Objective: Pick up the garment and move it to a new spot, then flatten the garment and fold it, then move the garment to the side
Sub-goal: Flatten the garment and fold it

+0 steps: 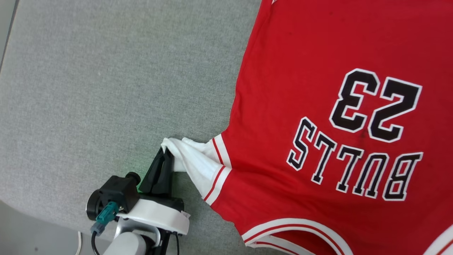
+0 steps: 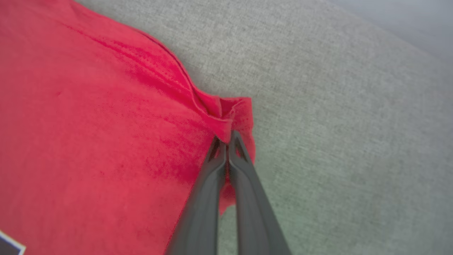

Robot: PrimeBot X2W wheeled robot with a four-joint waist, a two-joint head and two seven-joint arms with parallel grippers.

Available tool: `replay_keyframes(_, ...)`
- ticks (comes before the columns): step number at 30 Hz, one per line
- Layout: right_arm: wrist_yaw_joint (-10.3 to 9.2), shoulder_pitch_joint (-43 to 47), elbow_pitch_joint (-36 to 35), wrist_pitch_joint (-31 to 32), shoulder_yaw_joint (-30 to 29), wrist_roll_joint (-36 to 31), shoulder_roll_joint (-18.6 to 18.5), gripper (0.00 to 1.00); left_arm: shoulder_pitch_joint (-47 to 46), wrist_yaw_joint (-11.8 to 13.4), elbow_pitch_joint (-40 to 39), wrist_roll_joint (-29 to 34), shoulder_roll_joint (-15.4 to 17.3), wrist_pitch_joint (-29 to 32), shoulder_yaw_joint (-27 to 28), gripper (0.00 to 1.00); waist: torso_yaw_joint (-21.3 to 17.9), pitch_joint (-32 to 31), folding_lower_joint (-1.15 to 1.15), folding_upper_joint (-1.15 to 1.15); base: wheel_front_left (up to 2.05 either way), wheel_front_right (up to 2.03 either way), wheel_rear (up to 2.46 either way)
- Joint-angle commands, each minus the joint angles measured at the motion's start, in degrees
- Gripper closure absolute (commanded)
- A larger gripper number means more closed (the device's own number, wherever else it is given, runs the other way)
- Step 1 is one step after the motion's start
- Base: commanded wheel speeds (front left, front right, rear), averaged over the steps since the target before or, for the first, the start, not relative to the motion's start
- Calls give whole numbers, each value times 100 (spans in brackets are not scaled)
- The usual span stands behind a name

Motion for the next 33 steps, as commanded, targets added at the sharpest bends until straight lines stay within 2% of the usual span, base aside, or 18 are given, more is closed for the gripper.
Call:
replay_keyframes(1, -6, 199, -9, -177, 134, 84, -70, 100, 114, 2, 93, 22, 1, 18, 58, 100, -176, -315, 0, 0, 0, 0, 0)
replay_keyframes(7, -6, 793, -509, -815, 709, 489, -520, 100, 341, 9, 254, 19, 102, 14, 176, 100, -461, -978, 0, 0, 0, 0, 0)
replay_keyframes(13, -6, 1888, -1216, -1433, 894, 1035, -1115, 100, 618, 85, 266, -29, 247, 55, 232, 100, -779, -1541, 0, 0, 0, 0, 0)
replay_keyframes(16, -6, 2310, -1411, -1647, 802, 1169, -1282, 100, 709, 102, 238, -59, 304, 86, 261, 100, -885, -1686, 0, 0, 0, 0, 0)
replay_keyframes(18, -6, 3044, -1618, -1944, 542, 1322, -1429, 100, 829, 148, 209, -78, 341, 117, 292, 100, -1033, -1871, 0, 0, 0, 0, 0)
replay_keyframes(20, -6, 3300, -1664, -2031, 450, 1348, -1457, 100, 871, 163, 206, -92, 356, 131, 296, 100, -1078, -1935, 0, 0, 0, 0, 0)
replay_keyframes(21, -6, 3812, -1775, -2179, 227, 1387, -1484, 100, 949, 182, 189, -108, 390, 150, 295, 100, -1146, -2034, 0, 0, 0, 0, 0)
replay_keyframes(22, -6, 3812, -1775, -2179, 227, 1387, -1484, 100, 949, 182, 189, -108, 390, 150, 295, 100, -1146, -2034, 0, 0, 0, 0, 0)
replay_keyframes(26, -6, 4934, -1977, -2407, -285, 1442, -1308, 100, 1072, 223, 157, -137, 431, 175, 311, 100, -1245, -2196, 0, 0, 0, 0, 0)
replay_keyframes(33, -6, 6793, -2236, -2455, -1220, 1398, -634, 100, 1221, 255, 120, -183, 484, 184, 322, 100, -1323, -2339, 0, 0, 0, 0, 0)
